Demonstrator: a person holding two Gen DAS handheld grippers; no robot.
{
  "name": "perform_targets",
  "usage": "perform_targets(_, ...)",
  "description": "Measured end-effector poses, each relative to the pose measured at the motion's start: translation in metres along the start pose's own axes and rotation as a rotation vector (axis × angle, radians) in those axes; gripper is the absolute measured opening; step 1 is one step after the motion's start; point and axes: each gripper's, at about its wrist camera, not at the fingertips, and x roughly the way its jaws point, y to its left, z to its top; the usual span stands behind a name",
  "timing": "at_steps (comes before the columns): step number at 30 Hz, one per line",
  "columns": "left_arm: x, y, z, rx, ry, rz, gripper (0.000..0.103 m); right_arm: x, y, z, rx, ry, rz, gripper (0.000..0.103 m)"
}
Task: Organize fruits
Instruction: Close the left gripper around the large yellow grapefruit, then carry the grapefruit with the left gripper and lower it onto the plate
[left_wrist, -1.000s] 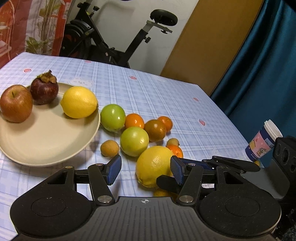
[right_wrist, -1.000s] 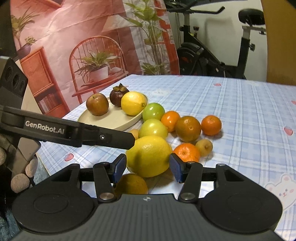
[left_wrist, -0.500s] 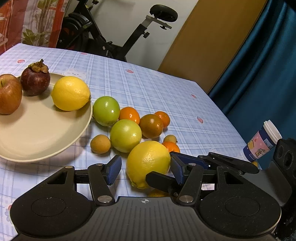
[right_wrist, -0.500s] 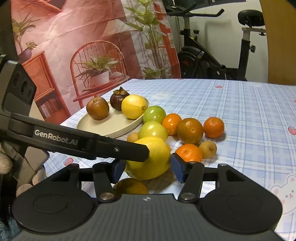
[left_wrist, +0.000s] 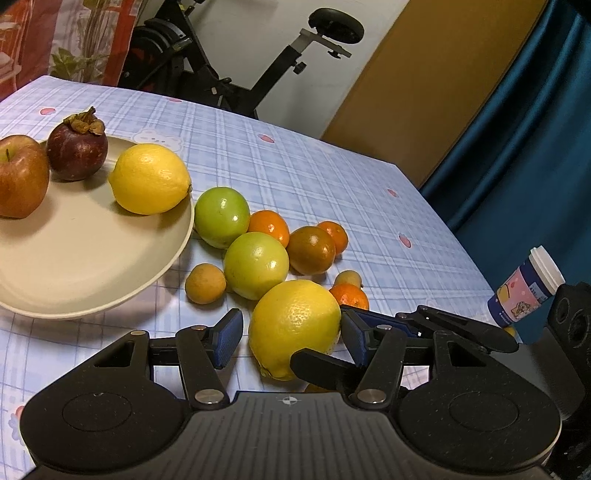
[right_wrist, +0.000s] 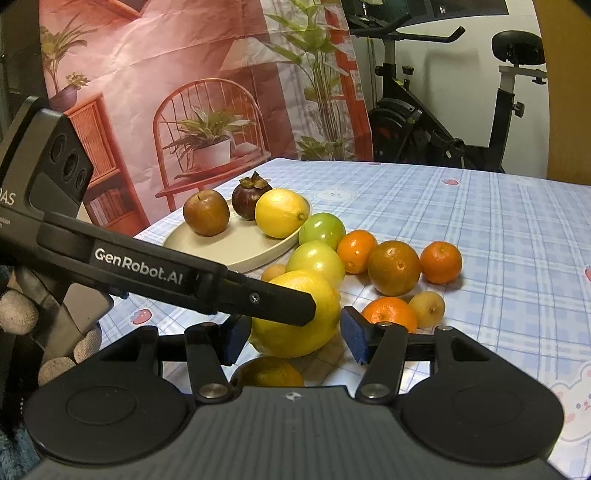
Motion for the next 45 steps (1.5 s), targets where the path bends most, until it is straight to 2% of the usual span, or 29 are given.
perform_targets(9,-0.002,0.003,-0.001,-0.015,0.004,-0.008,0.062,0.016,0.0,0.004,0.009,0.041,0.009,0.064)
perform_targets(21,0.006,0.004,-0.003,-0.024,0.031,-0.03,0.061,0.017,-0.001,0.0,0.017,0.037,0.011,0.064)
perform_targets(32,0.006,-0.001,-0.003,0.003,0.029,-0.022,0.06,0.015,0.002,-0.002,0.006,0.025,0.005,0.063)
perform_targets(37,-0.004,-0.006,0.0,0.028,-0.016,-0.023,0.061,0.011,0.005,0.003,-0.004,0.016,0.004,0.063)
perform_targets(45,-0.028,0.0,0.015,-0.016,-0.1,-0.013,0.061,0.009,0.021,0.03,-0.084,0.007,0.012,0.063)
